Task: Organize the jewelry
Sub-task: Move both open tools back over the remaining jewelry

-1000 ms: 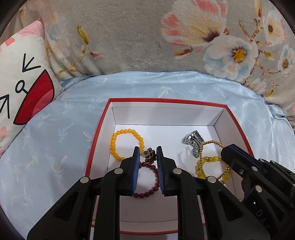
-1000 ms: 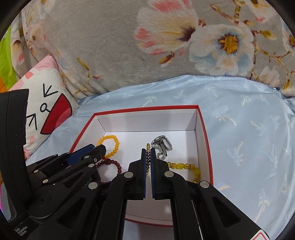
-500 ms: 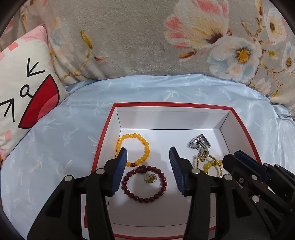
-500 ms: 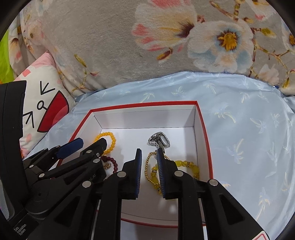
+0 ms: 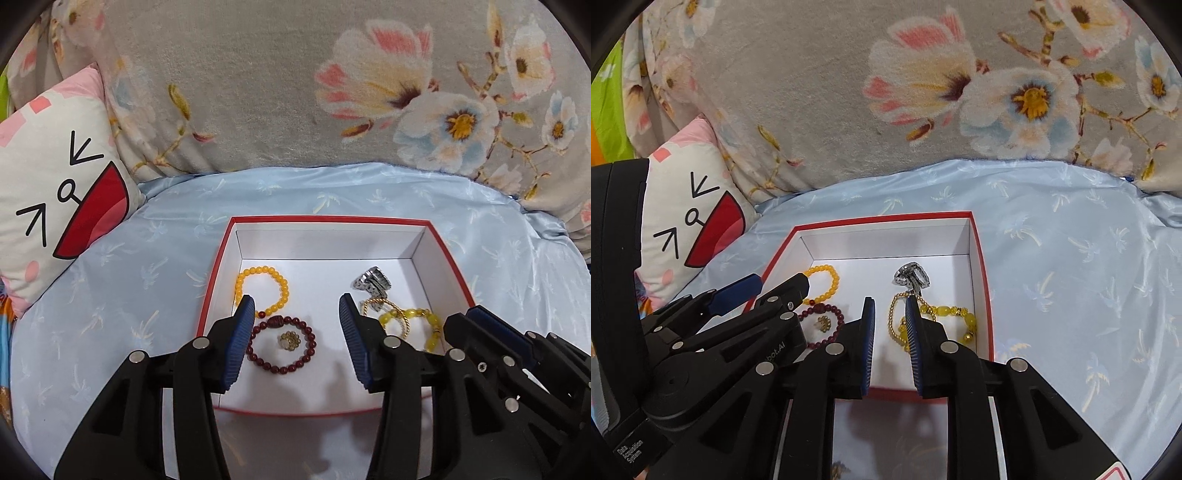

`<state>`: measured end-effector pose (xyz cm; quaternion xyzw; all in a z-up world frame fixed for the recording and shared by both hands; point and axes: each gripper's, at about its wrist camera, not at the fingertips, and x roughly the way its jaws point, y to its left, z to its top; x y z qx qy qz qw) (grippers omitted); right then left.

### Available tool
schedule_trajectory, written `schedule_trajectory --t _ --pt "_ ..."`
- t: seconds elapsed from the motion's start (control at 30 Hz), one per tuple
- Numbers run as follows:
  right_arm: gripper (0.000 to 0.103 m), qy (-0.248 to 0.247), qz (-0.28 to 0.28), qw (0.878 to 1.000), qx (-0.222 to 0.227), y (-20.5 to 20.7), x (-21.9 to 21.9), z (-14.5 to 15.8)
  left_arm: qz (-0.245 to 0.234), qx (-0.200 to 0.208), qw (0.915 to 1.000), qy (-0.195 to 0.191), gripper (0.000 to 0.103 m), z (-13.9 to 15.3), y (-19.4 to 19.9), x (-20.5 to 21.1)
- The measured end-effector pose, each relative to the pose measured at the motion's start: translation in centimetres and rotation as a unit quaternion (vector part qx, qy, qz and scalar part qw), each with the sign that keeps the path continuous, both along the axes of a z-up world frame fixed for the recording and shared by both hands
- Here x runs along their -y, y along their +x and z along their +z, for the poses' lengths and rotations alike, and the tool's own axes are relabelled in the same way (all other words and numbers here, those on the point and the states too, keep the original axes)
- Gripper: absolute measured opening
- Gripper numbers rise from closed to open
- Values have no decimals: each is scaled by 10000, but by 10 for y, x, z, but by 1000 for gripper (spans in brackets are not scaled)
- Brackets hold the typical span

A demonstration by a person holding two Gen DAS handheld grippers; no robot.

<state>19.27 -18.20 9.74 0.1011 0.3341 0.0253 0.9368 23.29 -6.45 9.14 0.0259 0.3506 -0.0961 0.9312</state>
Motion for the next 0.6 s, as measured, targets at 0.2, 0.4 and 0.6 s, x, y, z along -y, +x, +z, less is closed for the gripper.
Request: schedule_trajectory --t 0.2,0.4,0.6 --pt "19 -110 -18 9999 31 -35 -4 5 -62 -11 10000 -28 45 4 -30 -1" --pt "30 -85 -37 10000 1 -69 -2 2 -124 -79 9999 -25 45 1 -61 -5" --pt "31 -77 -138 9995 -263 -106 8 -21 9 -355 9993 -128 46 -17 -85 -30"
